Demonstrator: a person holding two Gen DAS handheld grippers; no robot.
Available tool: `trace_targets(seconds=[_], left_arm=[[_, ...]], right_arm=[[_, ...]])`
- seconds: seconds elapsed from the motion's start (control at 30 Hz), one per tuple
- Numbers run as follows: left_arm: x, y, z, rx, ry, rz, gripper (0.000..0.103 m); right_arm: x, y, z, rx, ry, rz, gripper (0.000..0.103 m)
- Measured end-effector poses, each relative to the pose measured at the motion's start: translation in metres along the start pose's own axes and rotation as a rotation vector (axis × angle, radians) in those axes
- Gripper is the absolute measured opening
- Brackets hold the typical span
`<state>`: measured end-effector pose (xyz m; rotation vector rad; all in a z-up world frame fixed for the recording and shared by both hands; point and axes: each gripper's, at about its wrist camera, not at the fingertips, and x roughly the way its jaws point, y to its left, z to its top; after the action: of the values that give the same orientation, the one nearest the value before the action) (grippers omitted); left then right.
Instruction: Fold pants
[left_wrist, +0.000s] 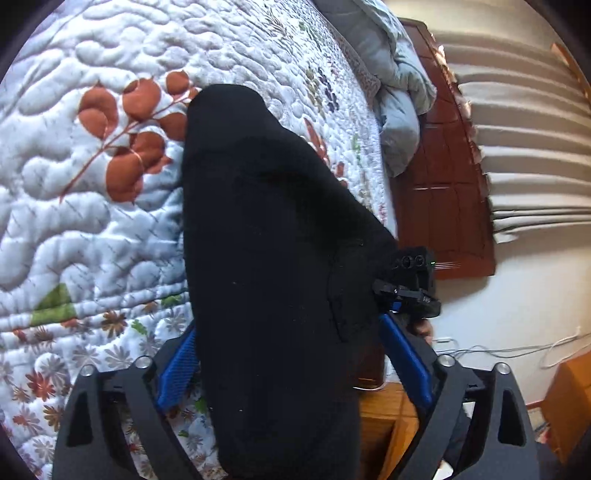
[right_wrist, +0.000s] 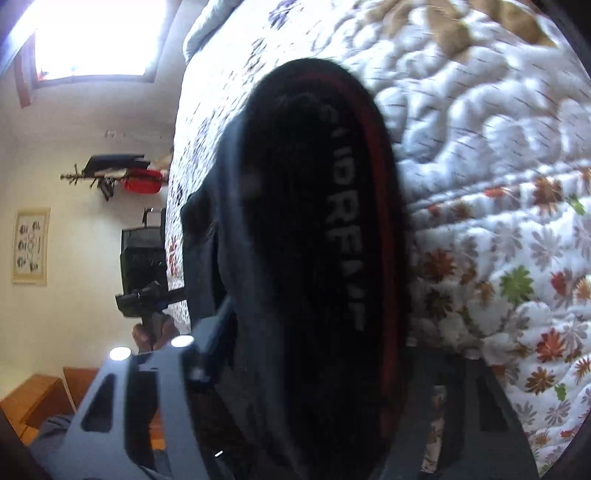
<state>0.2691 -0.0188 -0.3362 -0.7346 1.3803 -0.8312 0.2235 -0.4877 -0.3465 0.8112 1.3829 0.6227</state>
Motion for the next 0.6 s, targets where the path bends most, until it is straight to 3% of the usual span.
trace_targets(seconds=[0.07, 0.17, 0.37, 0.6], left_arm=[[0.002, 0.001, 0.001, 0.001, 0.007, 0.083, 0.051], [-0.001, 0.009, 0.0, -0.03, 0.0, 0.106, 0.037], [-0.004, 0.001, -0.005, -0.022, -0.031, 0.136, 0.027], [-0.015, -0.018, -0.008, 0.03, -0.064, 0.141, 0.026]], right_arm=[[-0.001, 0.002, -0.002, -0.008, -0.01, 0.012, 0.038], [-0.005, 0.01, -0.009, -0.034, -0.031, -0.01, 0.033], [-0.008, 0.029, -0.019, -0.05, -0.079, -0.068, 0.028], [-0.007, 0.069, -0.025, -0.102, -0.106, -0.105, 0.027]])
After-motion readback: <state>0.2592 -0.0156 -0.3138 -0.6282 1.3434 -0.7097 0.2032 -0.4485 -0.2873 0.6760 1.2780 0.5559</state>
